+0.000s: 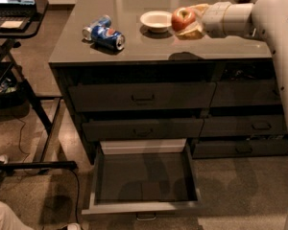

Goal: Pick apple from bottom drawer and place on counter

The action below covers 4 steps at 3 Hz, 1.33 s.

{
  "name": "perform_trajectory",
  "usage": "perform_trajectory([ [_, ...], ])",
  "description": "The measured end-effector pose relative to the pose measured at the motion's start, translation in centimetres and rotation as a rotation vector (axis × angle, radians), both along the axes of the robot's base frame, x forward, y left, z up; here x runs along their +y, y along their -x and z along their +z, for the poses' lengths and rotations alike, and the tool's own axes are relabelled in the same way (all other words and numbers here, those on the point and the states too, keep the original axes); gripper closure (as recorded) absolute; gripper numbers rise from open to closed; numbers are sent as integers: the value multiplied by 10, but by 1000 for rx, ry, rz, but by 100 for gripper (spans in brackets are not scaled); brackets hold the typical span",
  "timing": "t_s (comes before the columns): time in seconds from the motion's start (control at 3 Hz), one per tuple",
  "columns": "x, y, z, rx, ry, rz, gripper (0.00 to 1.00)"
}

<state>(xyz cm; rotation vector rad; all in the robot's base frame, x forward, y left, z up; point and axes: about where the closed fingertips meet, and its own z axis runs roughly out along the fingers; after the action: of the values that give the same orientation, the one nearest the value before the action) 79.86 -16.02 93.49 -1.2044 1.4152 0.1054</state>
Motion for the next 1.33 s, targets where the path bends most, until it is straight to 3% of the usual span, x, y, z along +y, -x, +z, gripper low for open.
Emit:
perform_trajectory([
  [0.33,-6,-19,-4,65,-78,-88,100],
  [0.67,-4,-33,-28,145,-128,-129,82],
  [1.33,2,-43,-63,260,-160,-130,34],
])
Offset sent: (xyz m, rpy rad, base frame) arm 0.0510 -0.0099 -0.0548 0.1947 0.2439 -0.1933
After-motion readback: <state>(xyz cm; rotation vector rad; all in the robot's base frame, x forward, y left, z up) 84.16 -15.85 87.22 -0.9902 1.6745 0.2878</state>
